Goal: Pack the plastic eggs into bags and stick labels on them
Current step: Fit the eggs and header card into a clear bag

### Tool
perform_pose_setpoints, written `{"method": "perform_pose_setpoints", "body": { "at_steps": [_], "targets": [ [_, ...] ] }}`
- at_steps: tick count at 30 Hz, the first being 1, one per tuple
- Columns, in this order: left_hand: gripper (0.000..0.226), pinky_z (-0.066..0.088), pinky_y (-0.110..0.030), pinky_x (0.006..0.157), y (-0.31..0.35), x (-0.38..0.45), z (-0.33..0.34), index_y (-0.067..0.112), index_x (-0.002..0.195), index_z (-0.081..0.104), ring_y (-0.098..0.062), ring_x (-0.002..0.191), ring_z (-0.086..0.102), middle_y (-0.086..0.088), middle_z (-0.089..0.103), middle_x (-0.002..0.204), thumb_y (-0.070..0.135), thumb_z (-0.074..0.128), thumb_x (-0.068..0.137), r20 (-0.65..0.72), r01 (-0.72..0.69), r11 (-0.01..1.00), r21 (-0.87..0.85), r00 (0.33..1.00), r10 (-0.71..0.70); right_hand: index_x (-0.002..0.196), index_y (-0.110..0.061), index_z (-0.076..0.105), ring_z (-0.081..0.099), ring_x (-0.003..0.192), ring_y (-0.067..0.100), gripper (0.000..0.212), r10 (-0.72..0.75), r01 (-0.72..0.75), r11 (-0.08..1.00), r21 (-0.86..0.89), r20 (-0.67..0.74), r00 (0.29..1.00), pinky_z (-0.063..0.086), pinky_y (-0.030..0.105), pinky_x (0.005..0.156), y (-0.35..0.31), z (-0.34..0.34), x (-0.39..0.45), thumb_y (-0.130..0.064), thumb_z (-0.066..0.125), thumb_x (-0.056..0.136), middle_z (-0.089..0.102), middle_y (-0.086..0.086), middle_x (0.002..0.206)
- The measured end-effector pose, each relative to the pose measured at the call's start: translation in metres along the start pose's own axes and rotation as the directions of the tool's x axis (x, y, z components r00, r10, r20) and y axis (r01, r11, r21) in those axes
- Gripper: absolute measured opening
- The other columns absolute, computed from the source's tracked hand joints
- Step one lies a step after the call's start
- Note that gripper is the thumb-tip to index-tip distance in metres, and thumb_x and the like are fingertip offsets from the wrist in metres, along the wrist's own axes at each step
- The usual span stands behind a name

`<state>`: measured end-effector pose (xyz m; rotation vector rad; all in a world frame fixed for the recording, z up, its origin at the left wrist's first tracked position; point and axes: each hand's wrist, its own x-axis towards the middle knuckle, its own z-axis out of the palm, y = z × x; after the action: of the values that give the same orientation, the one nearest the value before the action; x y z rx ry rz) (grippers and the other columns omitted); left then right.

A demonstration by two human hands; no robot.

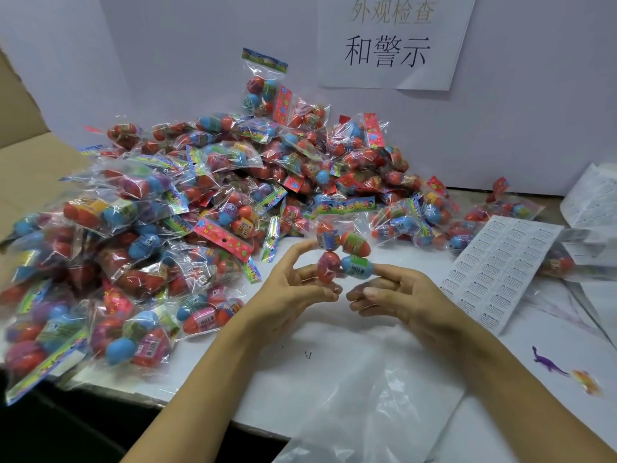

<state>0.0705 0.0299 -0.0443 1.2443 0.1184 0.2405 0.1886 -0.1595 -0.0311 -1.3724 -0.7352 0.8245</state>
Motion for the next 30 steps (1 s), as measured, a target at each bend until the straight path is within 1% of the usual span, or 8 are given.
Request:
{"method": "perform_pose_setpoints", "body": {
  "at_steps": [4, 11, 16, 20, 23, 26, 28, 30],
  "targets": [
    [0.073, 0.06, -0.036, 0.081, -0.002, -0.001, 0.005, 0.025, 0.131, 0.053, -0.03, 0.093, 0.072, -0.017, 0.074, 0.103, -0.017, 0.064, 0.072, 0.02, -0.005, 1.0, -0.013, 1.0, 0.005, 0.098, -0.013, 0.079, 0.069, 0.072, 0.02, 0.026, 0.067, -0.066, 0.998, 0.014, -0.05, 0.997, 0.058, 0.025, 0.067, 0.006, 0.004, 0.004, -0.012, 0.086, 0.074, 0.075, 0.015, 0.087],
    [0.063, 0.06, -0.035, 0.075, -0.01, 0.002, 0.011, 0.01, 0.126, 0.058, -0.027, 0.087, 0.072, -0.015, 0.07, 0.102, -0.016, 0.067, 0.068, 0.02, 0.002, 1.0, -0.014, 1.0, -0.002, 0.092, -0.019, 0.08, 0.066, 0.068, 0.015, 0.03, 0.127, -0.13, 0.991, -0.017, -0.146, 0.981, 0.051, 0.026, 0.054, 0.008, 0.001, 0.006, -0.028, 0.092, 0.066, 0.07, 0.008, 0.081],
    [0.056, 0.06, -0.038, 0.082, -0.016, 0.004, 0.012, 0.014, 0.122, 0.064, -0.025, 0.092, 0.071, -0.01, 0.071, 0.106, -0.002, 0.076, 0.069, -0.155, -0.112, 0.974, 0.199, 0.977, 0.145, 0.096, -0.024, 0.064, 0.062, 0.077, 0.013, 0.037, -0.152, -0.02, 0.944, -0.328, -0.49, 0.858, 0.054, 0.028, 0.049, 0.014, 0.01, 0.005, -0.035, 0.09, 0.071, 0.062, 0.002, 0.089],
    [0.065, 0.058, -0.033, 0.091, -0.018, -0.001, 0.015, 0.02, 0.136, 0.059, -0.02, 0.111, 0.068, -0.012, 0.065, 0.121, 0.004, 0.078, 0.077, -0.02, -0.189, 0.926, 0.328, 0.978, 0.207, 0.109, -0.028, 0.067, 0.069, 0.101, 0.007, 0.047, -0.166, 0.108, 0.966, -0.236, -0.244, 0.955, 0.058, 0.023, 0.07, 0.013, 0.017, 0.002, -0.045, 0.089, 0.071, 0.074, -0.011, 0.101],
    [0.061, 0.056, -0.029, 0.091, -0.019, -0.003, 0.018, 0.023, 0.136, 0.062, -0.018, 0.116, 0.066, -0.016, 0.061, 0.123, 0.002, 0.072, 0.08, 0.054, -0.22, 0.906, 0.362, 0.975, 0.215, 0.112, -0.029, 0.066, 0.07, 0.104, 0.01, 0.04, -0.178, 0.119, 0.963, -0.241, -0.242, 0.954, 0.059, 0.027, 0.081, 0.016, 0.016, 0.006, -0.026, 0.086, 0.077, 0.074, -0.007, 0.106],
    [0.043, 0.057, -0.026, 0.08, -0.017, 0.0, 0.017, 0.025, 0.116, 0.069, -0.014, 0.099, 0.069, -0.01, 0.067, 0.106, 0.001, 0.076, 0.081, -0.076, -0.214, 0.878, 0.428, 0.96, 0.271, 0.107, -0.019, 0.069, 0.072, 0.101, 0.024, 0.029, -0.165, 0.137, 0.984, -0.11, -0.316, 0.934, 0.062, 0.033, 0.076, 0.017, 0.009, 0.008, -0.001, 0.077, 0.086, 0.077, -0.001, 0.1],
    [0.039, 0.058, -0.027, 0.073, -0.017, 0.002, 0.015, 0.021, 0.111, 0.065, -0.014, 0.088, 0.068, -0.008, 0.066, 0.098, 0.005, 0.085, 0.081, -0.203, -0.13, 0.889, 0.44, 0.95, 0.239, 0.104, -0.015, 0.072, 0.073, 0.101, 0.028, 0.025, -0.117, 0.134, 0.99, 0.04, -0.297, 0.948, 0.06, 0.029, 0.071, 0.015, 0.005, 0.007, -0.003, 0.078, 0.083, 0.077, 0.007, 0.101],
    [0.045, 0.062, -0.038, 0.072, -0.016, 0.003, 0.016, 0.014, 0.113, 0.064, -0.02, 0.083, 0.069, -0.012, 0.066, 0.098, 0.015, 0.09, 0.077, -0.228, -0.025, 0.942, 0.335, 0.968, 0.107, 0.1, -0.015, 0.077, 0.074, 0.097, 0.027, 0.024, -0.076, 0.113, 0.982, 0.149, -0.232, 0.97, 0.058, 0.028, 0.069, 0.012, 0.004, 0.007, -0.01, 0.075, 0.077, 0.077, 0.011, 0.103]
  ]
}}
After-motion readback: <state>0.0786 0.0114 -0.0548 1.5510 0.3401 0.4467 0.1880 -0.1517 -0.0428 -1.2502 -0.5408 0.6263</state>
